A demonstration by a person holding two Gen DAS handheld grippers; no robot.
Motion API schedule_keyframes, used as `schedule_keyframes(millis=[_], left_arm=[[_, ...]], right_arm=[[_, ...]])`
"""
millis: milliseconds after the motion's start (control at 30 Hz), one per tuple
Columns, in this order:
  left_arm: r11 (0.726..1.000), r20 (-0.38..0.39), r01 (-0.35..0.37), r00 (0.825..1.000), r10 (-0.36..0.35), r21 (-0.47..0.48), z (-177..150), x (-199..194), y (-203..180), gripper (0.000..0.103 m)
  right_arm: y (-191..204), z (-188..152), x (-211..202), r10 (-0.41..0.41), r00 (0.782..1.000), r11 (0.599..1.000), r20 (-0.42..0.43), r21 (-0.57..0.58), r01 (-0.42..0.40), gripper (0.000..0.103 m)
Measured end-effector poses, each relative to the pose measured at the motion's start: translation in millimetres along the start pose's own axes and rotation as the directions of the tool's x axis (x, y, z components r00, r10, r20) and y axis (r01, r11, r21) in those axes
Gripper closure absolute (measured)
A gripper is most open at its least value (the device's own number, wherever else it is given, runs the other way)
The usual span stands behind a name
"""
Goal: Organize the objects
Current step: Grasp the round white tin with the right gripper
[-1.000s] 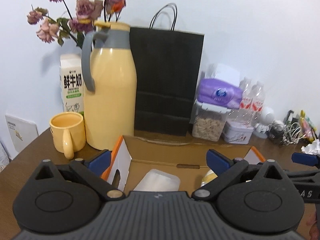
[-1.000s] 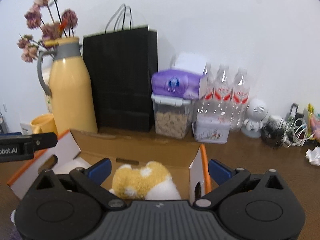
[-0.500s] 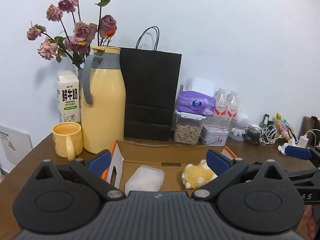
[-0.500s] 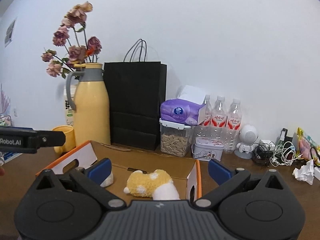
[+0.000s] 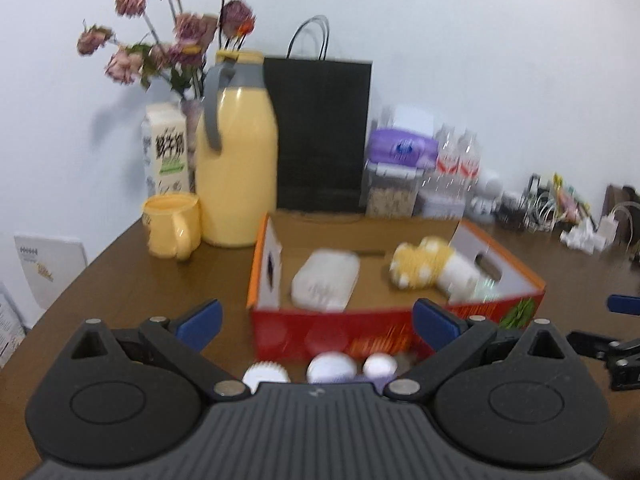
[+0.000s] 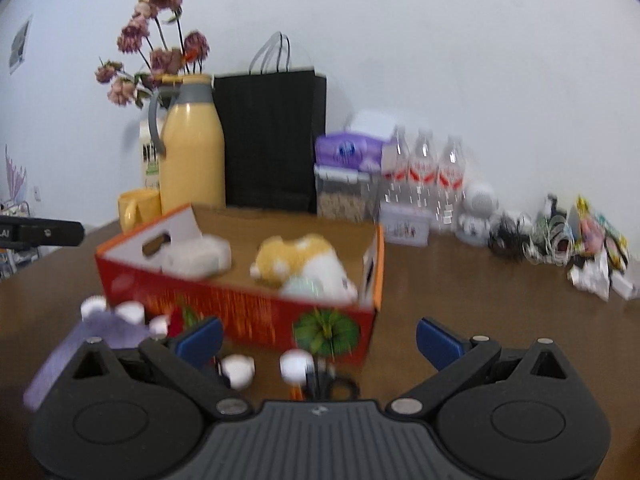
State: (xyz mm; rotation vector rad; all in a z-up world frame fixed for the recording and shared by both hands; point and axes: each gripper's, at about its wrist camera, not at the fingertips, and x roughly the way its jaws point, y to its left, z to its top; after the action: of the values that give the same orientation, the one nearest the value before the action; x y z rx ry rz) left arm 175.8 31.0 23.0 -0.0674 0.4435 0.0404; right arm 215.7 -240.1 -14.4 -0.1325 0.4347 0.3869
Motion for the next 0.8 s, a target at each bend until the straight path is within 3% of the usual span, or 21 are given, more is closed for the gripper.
schedule_keyframes(millis=[333, 500, 567, 800], left_arm=[[0.998, -0.076, -0.036, 0.997, 0.032, -0.046, -31, -10, 24, 0.0], [0.997, -0.095, -0.036, 0.995, 0.03, -0.067, -38, -12, 29, 0.0], [0.997, -0.1, -0.034, 0.995, 0.027, -0.073, -40, -11, 29, 0.0], [0.997, -0.113, -0.022, 0.993, 0.013, -0.076, -43, -8, 26, 0.0]], right_arm=[[-9, -48, -2, -0.015, 0.991, 1.0, -0.136, 0.023, 0.018, 0.002], [-4, -50, 5, 0.011, 0.988, 1.0, -0.156, 0.016, -0.008, 0.028], [-3, -49, 12, 0.014, 0.985, 1.0, -0.174, 0.021, -0.011, 0.046], [-8, -52, 22, 0.037, 0.982, 0.997, -0.188, 0.072, -0.024, 0.055]])
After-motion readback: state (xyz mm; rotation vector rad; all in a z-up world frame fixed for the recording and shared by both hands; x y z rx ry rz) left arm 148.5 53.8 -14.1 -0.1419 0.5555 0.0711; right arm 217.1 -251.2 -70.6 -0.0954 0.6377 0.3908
